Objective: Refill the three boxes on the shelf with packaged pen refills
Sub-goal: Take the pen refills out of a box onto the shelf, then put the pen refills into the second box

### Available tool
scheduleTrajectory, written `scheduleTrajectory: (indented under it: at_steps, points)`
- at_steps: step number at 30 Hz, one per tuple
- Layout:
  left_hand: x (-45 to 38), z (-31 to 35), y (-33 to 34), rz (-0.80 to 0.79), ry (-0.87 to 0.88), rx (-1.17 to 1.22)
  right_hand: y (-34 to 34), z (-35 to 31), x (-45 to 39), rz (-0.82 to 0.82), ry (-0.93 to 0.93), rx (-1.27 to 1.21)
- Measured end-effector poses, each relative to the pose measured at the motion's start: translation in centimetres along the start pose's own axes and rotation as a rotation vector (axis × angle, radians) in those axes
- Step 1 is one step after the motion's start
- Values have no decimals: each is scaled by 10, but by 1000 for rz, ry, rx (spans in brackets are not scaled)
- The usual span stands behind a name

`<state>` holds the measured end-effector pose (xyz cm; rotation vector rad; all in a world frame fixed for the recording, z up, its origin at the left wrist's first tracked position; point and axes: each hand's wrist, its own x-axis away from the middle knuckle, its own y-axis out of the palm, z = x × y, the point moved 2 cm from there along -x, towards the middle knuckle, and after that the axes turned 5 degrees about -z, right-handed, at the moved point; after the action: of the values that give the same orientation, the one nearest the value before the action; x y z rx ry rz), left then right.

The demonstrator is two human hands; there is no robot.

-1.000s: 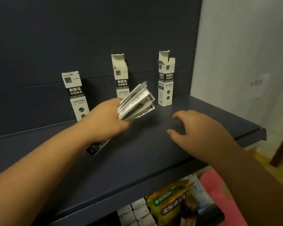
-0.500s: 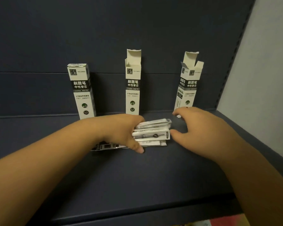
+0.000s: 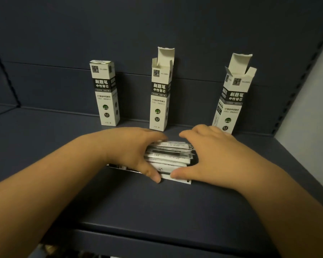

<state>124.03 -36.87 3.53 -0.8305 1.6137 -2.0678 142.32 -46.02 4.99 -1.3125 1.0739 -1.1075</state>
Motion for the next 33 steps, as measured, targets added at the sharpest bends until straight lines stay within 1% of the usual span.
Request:
scheduleTrajectory:
  at_steps: [7,10,12,15,20,22,27,29,31,33]
  points:
    - [18,-17,2,10,-100,-27,5,-18,-6,-12,-78,26]
    - [19,-32,1,7,-125,68,3,-26,-14,-17,-95,27]
    - [17,-40,1,30,-115,164,-2,-31,-21,-29,-111,26]
    - [14,-46,0,60,-86,236,-13,-38,-33,-58,-120,44]
    - [10,-55,-1,128,-65,318,-25,-41,-61,-178,-85,-34]
    - [8,-59,-2,177,-80,323,-23,-37,-69,-180,-64,-76]
    - [2,-59,-10,305,-144,330,-8,-28,-77,-84,-52,-199]
    - [-6,-63,-15,410,-204,343,-4,-27,-78,-60,-61,-220]
    - [-18,-65,-21,513,-239,431,-2,-27,-79,-64,-83,-215]
    - [-31,-61,-26,563,-215,564,0,-28,-78,-61,-94,-232]
